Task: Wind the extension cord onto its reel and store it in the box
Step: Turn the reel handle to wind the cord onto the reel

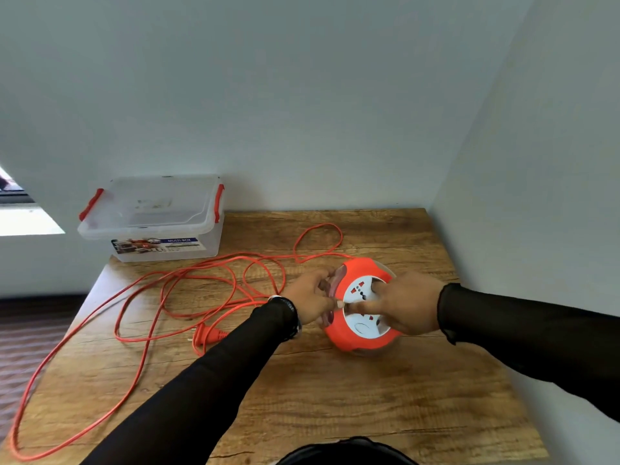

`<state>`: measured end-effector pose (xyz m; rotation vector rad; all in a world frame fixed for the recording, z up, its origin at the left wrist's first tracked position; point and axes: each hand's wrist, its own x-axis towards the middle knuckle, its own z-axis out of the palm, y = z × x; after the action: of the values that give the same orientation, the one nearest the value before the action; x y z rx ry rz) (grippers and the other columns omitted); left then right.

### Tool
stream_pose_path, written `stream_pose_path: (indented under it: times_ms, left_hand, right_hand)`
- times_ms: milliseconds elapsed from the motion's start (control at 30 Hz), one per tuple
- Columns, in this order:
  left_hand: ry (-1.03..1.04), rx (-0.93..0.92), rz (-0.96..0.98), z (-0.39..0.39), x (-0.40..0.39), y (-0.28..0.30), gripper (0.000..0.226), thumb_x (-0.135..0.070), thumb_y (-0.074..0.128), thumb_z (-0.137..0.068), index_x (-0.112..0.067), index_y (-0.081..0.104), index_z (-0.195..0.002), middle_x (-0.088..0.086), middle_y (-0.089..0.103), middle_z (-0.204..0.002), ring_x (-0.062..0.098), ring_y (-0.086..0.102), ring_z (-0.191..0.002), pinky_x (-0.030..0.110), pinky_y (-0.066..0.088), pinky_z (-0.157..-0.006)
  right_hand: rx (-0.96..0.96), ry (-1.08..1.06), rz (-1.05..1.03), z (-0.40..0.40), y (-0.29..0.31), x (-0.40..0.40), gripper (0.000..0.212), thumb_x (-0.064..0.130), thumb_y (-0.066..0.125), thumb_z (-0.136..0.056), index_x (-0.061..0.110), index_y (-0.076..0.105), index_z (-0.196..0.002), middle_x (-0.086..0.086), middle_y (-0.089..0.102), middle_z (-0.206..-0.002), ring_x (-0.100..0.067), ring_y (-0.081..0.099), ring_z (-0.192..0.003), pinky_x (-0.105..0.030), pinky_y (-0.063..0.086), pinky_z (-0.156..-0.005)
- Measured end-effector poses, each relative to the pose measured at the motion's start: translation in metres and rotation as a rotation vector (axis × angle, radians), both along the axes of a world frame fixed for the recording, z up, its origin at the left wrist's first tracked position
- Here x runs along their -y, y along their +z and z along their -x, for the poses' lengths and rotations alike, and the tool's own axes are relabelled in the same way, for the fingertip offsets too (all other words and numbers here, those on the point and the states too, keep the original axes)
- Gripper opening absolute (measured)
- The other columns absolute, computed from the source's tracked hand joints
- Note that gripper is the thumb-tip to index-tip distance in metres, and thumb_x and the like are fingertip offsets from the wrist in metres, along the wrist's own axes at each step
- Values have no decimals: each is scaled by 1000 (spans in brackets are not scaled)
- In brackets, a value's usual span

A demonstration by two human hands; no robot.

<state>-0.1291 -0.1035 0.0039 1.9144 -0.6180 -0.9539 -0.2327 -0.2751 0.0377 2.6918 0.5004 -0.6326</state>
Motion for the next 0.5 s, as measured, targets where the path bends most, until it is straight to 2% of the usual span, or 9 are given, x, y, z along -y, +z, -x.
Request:
stream_pose_path:
  times_ms: [67,133,200,267,333,400,500]
  left_hand:
    - [9,-7,-13,0,1,-2,62,-5,65,-84,-17,39,-138,0,56,-97,25,65,-62,48,59,-73]
    - [36,-26,-8,0,0,-5,58,-3,65,-84,-17,41,-136,-2,54,-95,24,64,-60,46,57,-72]
    - [76,-53,7,2,0,-7,56,-1,63,-85,-17,43,-134,-4,53,-93,23,62,-61,47,57,-73]
    - [119,-83,29,5,2,-10,57,1,61,-85,-18,41,-135,-3,52,-94,27,62,-65,50,56,-74]
    - [170,-106,71,10,5,-13,56,4,59,-85,-18,41,-132,-1,53,-90,26,61,-64,46,56,-66]
    - [229,-112,112,15,9,-16,51,7,58,-84,-15,42,-127,1,54,-82,19,57,-55,33,50,-52]
    - [343,-171,158,28,17,-24,49,11,58,-82,-14,41,-121,2,52,-78,19,52,-45,26,45,-42]
  right_hand:
    - [25,19,31,-4,-4,-3,58,34,39,-96,46,8,-143,-15,54,-107,-30,55,-70,-33,43,-56]
    - [58,19,39,-5,-6,-7,58,32,41,-95,46,10,-142,-18,54,-106,-30,51,-65,-29,36,-50]
    - [89,-17,39,-2,-12,-8,59,34,42,-95,45,9,-142,-18,53,-107,-29,47,-63,-26,29,-46]
    - [134,-103,7,1,-18,-7,61,41,41,-94,44,6,-144,-15,56,-107,-31,55,-69,-27,30,-48]
    - [232,-259,-87,5,-26,-7,64,49,41,-91,41,8,-145,-11,63,-106,-31,62,-81,-31,39,-56]
    - [341,-451,-202,6,-33,-10,67,56,41,-87,37,13,-146,-8,67,-109,-29,64,-92,-33,46,-67]
    - [383,-815,-486,4,-39,-17,73,60,48,-85,31,21,-145,-3,62,-126,-25,61,-106,-32,48,-79]
